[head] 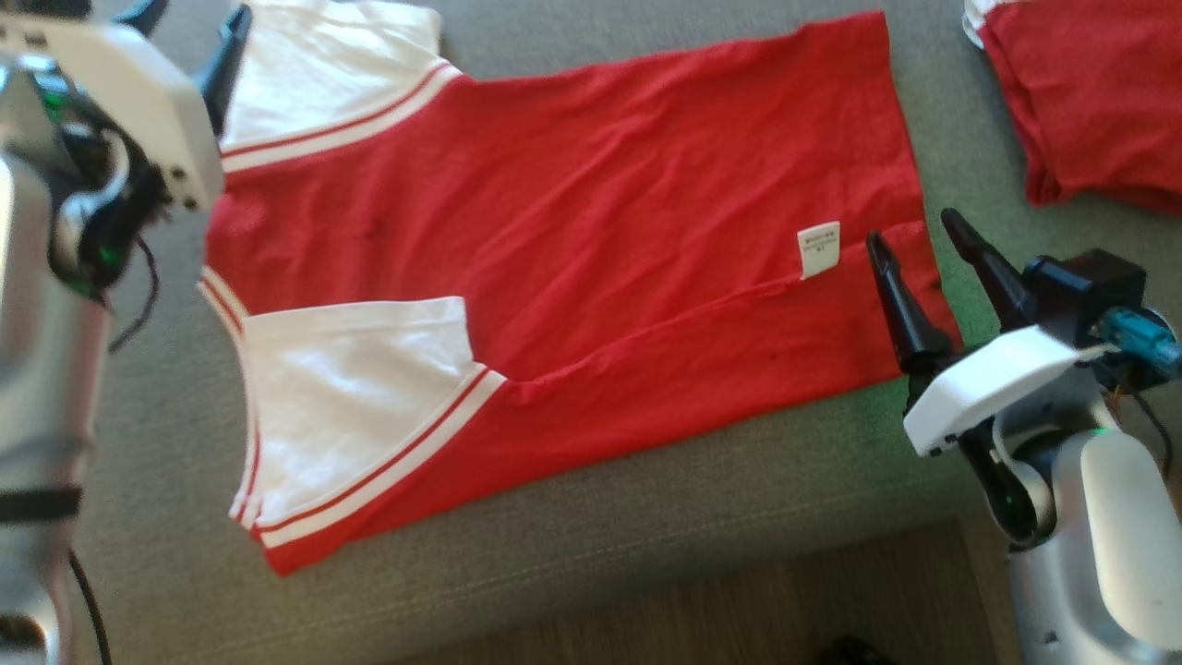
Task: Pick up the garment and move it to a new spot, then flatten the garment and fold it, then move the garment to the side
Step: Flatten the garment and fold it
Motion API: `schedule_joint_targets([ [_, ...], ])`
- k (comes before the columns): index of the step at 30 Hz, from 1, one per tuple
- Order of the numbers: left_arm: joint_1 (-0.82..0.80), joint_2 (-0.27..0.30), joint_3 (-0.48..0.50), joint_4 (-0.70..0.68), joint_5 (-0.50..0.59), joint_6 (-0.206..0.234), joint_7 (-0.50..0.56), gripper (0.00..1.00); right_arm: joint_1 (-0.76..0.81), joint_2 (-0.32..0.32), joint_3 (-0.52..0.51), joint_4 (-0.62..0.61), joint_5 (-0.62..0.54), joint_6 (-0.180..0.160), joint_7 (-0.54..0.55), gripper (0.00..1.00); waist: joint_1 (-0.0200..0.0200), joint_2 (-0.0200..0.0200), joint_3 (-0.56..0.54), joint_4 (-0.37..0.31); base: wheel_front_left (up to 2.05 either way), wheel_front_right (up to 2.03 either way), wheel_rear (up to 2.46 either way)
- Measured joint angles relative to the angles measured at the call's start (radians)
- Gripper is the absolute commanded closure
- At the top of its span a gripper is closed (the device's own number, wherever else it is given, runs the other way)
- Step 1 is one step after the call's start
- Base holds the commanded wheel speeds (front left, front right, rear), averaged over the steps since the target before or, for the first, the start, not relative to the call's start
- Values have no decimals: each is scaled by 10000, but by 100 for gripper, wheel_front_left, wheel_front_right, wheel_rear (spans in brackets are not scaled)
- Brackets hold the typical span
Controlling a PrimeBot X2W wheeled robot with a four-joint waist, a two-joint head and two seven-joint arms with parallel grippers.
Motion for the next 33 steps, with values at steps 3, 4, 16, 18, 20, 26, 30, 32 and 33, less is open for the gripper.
schedule_joint_targets([
  [3, -741, 109, -307, 805, -65, -71, 324, 0, -199, 0, 21, -10, 65, 0, -86, 0, 0, 0, 339, -158, 0, 0, 0],
  [4, -986, 136, -401, 1051, -73, -71, 393, 0, -283, 0, 40, -15, 73, 0, -94, 0, 1, 0, 460, -205, 0, 0, 0],
  [16, -2927, 604, -1003, 3400, 117, -81, 380, 0, -549, 15, 332, -178, 238, 0, -355, 0, -1, 0, 1597, -784, 0, 0, 0],
  [18, -3145, 596, -1158, 3595, 117, -82, 366, 0, -549, 15, 314, -198, 238, 0, -420, 0, 0, 0, 1700, -847, 0, 0, 0],
  [20, -3336, 596, -1260, 3735, 115, -82, 368, 0, -549, 19, 316, -242, 238, 0, -426, 0, -1, 0, 1792, -895, 0, 0, 0],
  [26, -3761, 619, -1578, 4144, 21, -128, 464, 0, -557, 29, 313, -311, 238, 0, -428, 0, -1, 0, 1955, -981, 0, 0, 0],
  [30, -3946, 644, -1818, 4297, -171, -157, 635, 0, -666, 29, 270, -341, 236, 0, -428, 0, -1, 0, 1960, -953, 0, 0, 0],
  [32, -3955, 644, -1860, 4299, -249, -157, 694, 38, -727, 29, 255, -360, 236, 0, -428, 0, -1, 0, 1950, -943, 0, 0, 0],
  [33, -3963, 652, -1908, 4303, -303, -157, 706, 58, -786, 27, 251, -382, 236, 0, -426, 0, -1, 0, 1940, -936, 0, 0, 0],
])
